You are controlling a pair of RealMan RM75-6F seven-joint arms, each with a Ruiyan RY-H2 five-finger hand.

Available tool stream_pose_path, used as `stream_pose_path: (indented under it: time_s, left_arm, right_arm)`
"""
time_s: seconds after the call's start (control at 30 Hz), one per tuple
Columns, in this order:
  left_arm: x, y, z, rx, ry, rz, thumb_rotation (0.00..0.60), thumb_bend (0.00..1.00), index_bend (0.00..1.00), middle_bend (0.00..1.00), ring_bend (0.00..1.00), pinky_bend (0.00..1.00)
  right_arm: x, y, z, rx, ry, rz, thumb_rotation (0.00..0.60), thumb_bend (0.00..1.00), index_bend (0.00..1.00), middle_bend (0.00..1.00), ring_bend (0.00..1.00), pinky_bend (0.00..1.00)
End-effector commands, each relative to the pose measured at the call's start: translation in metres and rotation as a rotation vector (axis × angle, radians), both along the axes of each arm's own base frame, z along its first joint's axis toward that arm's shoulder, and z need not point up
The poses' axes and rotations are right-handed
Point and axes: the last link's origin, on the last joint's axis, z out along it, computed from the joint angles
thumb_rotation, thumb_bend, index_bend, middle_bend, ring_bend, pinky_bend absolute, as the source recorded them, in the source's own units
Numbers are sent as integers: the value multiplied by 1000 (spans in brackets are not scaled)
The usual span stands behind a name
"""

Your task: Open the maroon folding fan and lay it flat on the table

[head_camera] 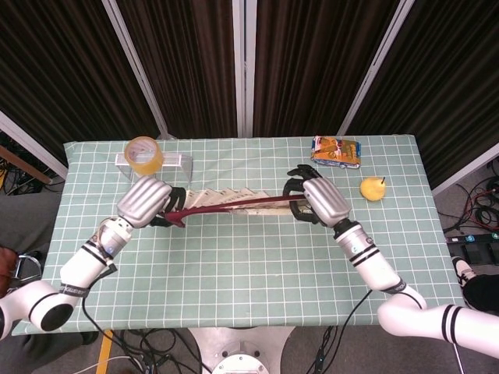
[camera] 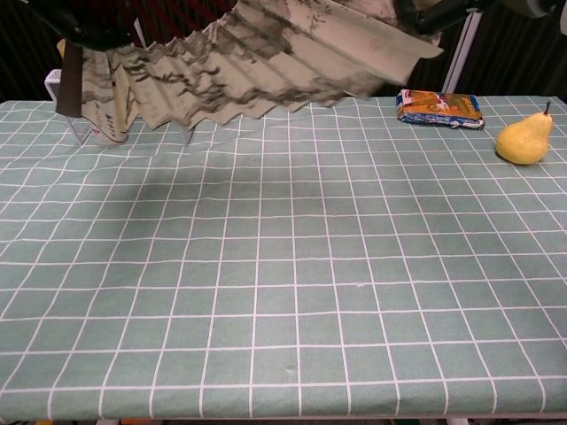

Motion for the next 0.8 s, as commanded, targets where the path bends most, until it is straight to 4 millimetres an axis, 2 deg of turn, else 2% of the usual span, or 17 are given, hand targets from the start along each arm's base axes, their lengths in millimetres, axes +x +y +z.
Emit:
stream_pose_path:
  time_s: [0.03, 0.5, 0.8]
  left_arm:
    - [3, -2, 0, 22, 24, -1, 600, 468, 686, 723, 690, 790]
    - [6, -13, -6, 111, 117, -23, 600, 467, 686, 723, 691, 796]
    - [9, -27, -27, 158, 186, -98, 600, 466, 683, 719, 691, 797]
  right_arm:
    - [-6, 5, 4, -11, 25, 6, 600, 628, 655, 455, 180, 107]
    - [-34, 29, 22, -66, 125, 26, 600, 628, 656, 451, 180, 108]
    - [-55, 41, 26, -157, 196, 74, 600, 628, 655, 451, 180, 109]
